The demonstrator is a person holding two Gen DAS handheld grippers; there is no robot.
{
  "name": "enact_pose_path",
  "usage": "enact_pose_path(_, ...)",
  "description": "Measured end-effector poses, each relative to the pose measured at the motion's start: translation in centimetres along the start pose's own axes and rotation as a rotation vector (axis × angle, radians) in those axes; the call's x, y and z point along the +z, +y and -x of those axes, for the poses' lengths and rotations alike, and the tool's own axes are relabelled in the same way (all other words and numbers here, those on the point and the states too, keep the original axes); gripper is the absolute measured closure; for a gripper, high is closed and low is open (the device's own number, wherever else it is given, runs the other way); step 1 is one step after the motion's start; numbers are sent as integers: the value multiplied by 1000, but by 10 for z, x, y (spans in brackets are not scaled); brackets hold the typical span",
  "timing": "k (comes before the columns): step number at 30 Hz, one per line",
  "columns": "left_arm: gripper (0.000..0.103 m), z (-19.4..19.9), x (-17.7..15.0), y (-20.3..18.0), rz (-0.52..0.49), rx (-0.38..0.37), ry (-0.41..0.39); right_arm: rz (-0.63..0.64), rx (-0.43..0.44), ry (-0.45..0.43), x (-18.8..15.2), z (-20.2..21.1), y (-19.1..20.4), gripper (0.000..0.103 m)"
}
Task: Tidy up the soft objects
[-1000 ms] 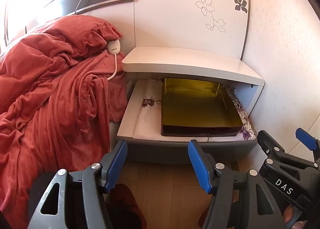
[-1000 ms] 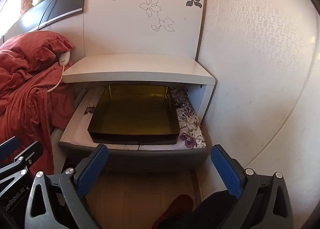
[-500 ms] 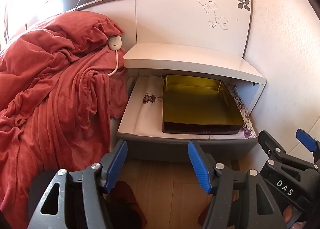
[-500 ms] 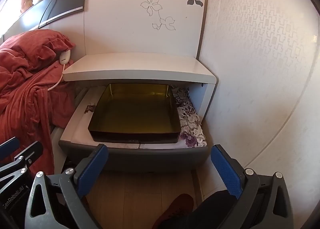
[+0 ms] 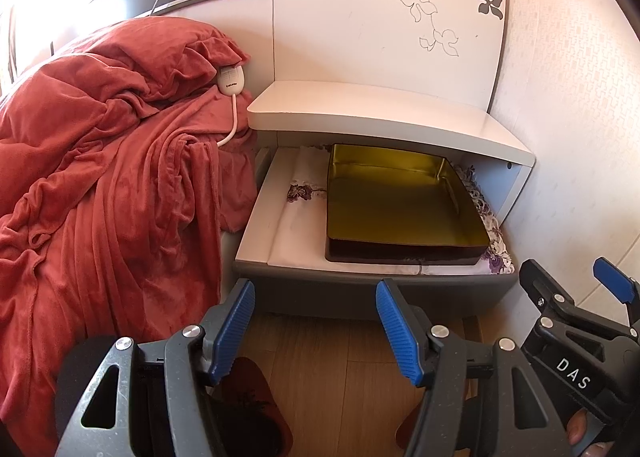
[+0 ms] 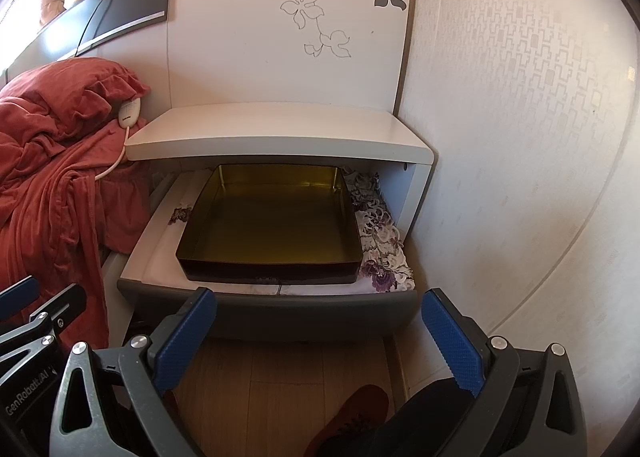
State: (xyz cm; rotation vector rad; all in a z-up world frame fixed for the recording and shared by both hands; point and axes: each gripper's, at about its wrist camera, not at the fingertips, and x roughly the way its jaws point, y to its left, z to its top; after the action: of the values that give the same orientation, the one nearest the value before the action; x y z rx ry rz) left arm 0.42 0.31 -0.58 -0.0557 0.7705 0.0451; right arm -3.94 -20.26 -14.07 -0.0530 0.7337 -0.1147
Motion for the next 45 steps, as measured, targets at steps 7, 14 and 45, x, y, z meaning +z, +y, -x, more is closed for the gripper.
enact_pose_path(7, 39, -2, -1, 0, 1, -2, 7, -1, 1, 2, 0, -1, 0, 0)
enact_pose_path(14, 39, -4, -2, -1, 3, -2, 17, 1, 0, 3, 0, -1, 1, 0)
enact_pose_path(45, 39, -9, -6, -1, 5, -7, 45, 2, 2, 16, -3, -4, 1, 0)
